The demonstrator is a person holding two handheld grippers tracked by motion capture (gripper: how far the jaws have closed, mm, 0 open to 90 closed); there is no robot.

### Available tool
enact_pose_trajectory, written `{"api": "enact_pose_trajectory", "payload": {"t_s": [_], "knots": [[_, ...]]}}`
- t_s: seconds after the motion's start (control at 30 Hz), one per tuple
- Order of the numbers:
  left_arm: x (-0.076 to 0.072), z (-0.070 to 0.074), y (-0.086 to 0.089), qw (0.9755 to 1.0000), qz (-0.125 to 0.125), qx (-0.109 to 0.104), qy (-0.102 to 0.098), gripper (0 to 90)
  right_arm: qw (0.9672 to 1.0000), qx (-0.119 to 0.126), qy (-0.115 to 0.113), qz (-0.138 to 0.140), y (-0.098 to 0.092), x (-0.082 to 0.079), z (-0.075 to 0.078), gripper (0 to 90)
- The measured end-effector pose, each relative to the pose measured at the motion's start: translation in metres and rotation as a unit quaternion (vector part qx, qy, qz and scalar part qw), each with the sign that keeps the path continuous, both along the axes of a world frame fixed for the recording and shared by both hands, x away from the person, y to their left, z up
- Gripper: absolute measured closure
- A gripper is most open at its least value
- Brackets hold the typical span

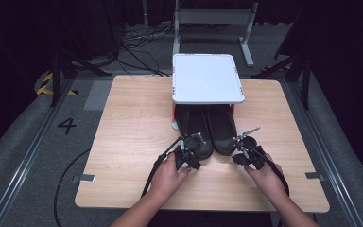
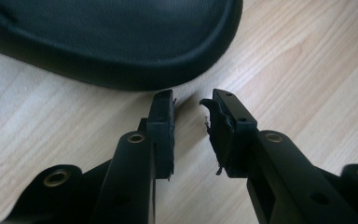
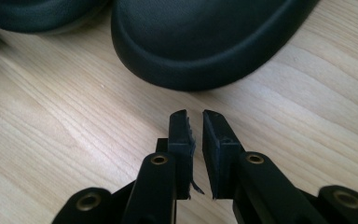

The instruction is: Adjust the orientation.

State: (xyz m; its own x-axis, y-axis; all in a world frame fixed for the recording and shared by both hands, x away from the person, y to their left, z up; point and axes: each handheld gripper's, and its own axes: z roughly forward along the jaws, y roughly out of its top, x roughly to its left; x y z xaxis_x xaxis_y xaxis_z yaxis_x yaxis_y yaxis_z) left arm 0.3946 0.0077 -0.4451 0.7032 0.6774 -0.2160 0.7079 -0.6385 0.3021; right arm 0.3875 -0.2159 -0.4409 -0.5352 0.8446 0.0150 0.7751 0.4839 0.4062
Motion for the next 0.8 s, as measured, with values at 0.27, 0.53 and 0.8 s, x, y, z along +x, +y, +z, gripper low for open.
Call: {"api": "enact_pose_trajectory", "payload": {"t_s": [0.27, 0.53, 0.8], "knots": [[0.002, 0.000, -0.008, 1.0000, 0.003, -0.004, 0.002, 66.3, 0.9999, -0.002, 0.002, 0.013, 0.015, 0.007, -0.001, 80.7], [-0.002, 0.000, -0.013, 0.9999, -0.002, -0.008, 0.006, 61.4, 0.9997, -0.004, 0.011, 0.021, 0.030, 0.022, -0.005, 80.8], [0.001, 0.000, -0.012, 1.0000, 0.006, -0.003, 0.001, 64.8, 0.9990, 0.009, 0.024, 0.037, 0.044, 0.023, -0.001, 78.0]]}}
